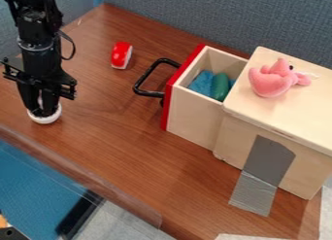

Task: Move the white object on the left side of the drawer

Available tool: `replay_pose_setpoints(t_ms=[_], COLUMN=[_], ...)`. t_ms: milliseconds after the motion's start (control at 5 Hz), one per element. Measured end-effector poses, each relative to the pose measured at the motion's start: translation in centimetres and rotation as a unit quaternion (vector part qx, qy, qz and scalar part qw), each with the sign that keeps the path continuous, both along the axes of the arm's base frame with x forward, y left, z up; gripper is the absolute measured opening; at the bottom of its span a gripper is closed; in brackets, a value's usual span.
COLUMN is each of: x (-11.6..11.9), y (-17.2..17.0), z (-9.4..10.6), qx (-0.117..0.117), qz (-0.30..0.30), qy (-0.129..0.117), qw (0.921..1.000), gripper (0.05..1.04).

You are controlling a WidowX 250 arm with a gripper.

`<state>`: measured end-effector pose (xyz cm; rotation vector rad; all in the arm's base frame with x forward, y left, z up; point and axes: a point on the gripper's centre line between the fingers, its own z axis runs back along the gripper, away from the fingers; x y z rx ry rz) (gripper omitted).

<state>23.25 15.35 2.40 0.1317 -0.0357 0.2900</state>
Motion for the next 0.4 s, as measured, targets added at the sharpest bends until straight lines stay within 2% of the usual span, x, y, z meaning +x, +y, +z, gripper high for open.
replay_pose_setpoints(t_ms=[200,400], x=[0.1,0.4], y=[-0.1,0.1], z=[0.9,4.4], qx=[-0.007,-0.004], qz=[0.0,0.006], qy=[0.005,-0.023], qw=[1.0,0.9997], gripper=[0.852,1.011])
